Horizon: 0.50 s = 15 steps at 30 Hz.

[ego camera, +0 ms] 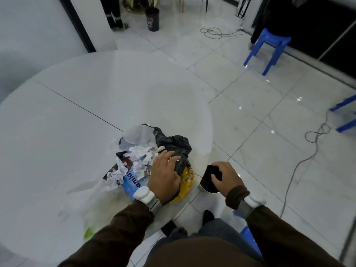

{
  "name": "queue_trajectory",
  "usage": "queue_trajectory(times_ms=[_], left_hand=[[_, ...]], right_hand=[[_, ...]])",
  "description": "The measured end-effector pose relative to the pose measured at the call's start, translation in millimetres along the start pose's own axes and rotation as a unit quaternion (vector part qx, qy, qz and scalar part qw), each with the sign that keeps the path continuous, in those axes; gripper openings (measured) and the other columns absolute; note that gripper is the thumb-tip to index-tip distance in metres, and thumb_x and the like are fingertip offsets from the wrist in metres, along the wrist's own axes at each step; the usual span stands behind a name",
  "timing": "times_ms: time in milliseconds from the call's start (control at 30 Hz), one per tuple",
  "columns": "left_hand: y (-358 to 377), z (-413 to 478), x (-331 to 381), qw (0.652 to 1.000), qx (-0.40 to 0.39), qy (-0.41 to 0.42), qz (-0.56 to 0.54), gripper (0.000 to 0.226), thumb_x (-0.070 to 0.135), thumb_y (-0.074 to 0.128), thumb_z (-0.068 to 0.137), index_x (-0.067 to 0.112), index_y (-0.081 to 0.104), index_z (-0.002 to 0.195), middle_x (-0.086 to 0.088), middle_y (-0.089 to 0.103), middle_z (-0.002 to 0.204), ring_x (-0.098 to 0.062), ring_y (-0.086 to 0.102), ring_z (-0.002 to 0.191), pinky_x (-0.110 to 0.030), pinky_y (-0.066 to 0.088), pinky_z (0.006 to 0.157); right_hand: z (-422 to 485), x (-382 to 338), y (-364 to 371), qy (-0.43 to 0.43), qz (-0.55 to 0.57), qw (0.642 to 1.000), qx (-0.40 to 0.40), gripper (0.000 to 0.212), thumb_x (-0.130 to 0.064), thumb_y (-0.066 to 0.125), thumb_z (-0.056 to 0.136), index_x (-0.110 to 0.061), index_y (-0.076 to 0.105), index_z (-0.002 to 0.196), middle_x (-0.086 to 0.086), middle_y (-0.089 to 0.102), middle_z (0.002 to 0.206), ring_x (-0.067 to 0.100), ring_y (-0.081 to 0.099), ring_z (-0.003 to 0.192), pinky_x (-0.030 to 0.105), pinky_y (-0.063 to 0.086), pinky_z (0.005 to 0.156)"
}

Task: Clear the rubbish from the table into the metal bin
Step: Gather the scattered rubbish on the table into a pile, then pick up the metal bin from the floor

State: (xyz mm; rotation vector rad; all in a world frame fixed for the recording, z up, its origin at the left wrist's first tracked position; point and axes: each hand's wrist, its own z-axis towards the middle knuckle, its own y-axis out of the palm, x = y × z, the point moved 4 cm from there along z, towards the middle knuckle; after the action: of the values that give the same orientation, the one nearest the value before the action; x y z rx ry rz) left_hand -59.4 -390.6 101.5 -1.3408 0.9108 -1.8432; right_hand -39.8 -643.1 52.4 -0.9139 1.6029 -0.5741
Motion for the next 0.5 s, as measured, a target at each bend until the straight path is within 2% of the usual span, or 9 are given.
queue_trajectory(times_ms=[133,200,333,400,500], left_hand=[[22.6,4.9,32.6,0.999,-0.027,0.032,-0.021,0.049,0.014,0.052,0.076,0.008,0.064,0.123,-0.013,0.060,0.130,-0.033,0.054,0.121,-0.044,0.042,0.108],[42.7,8.3,52.0,0.997,-0.043,0.051,-0.039,0.049,0.010,0.055,0.075,0.009,0.064,0.123,-0.012,0.061,0.128,-0.030,0.055,0.119,-0.040,0.041,0.106],[87.1,12.3,96.3,0.988,-0.113,0.077,-0.067,0.051,0.005,0.063,0.076,0.010,0.061,0.127,-0.009,0.060,0.126,-0.027,0.056,0.115,-0.034,0.043,0.102],[123.5,18.7,119.2,0.982,-0.165,0.064,-0.070,0.051,0.008,0.062,0.080,0.011,0.058,0.131,-0.008,0.058,0.128,-0.027,0.056,0.115,-0.033,0.045,0.102],[163.2,18.5,132.0,0.967,-0.242,-0.008,-0.084,0.053,0.014,0.059,0.087,0.013,0.052,0.139,-0.007,0.054,0.135,-0.026,0.053,0.122,-0.028,0.043,0.101]], right_hand=[[-14.5,53.2,-13.2,0.063,0.015,0.998,0.002,0.037,-0.028,0.065,0.089,-0.025,0.058,0.126,-0.005,0.056,0.123,0.014,0.056,0.109,0.030,0.048,0.095],[-22.8,83.1,-22.7,0.093,0.018,0.995,-0.002,0.038,-0.028,0.066,0.089,-0.024,0.058,0.127,-0.003,0.057,0.124,0.015,0.056,0.111,0.028,0.046,0.095],[-38.2,142.0,-31.6,0.153,0.010,0.988,-0.010,0.042,-0.030,0.065,0.088,-0.023,0.056,0.129,0.000,0.058,0.125,0.019,0.056,0.117,0.035,0.048,0.099],[-41.7,177.3,-35.9,0.189,0.014,0.982,-0.030,0.045,-0.033,0.065,0.088,-0.024,0.055,0.130,0.002,0.057,0.127,0.021,0.055,0.118,0.038,0.048,0.099],[-40.6,200.8,-27.4,0.219,0.001,0.973,-0.072,0.050,-0.038,0.063,0.085,-0.027,0.050,0.132,0.003,0.055,0.129,0.022,0.054,0.119,0.042,0.049,0.097]])
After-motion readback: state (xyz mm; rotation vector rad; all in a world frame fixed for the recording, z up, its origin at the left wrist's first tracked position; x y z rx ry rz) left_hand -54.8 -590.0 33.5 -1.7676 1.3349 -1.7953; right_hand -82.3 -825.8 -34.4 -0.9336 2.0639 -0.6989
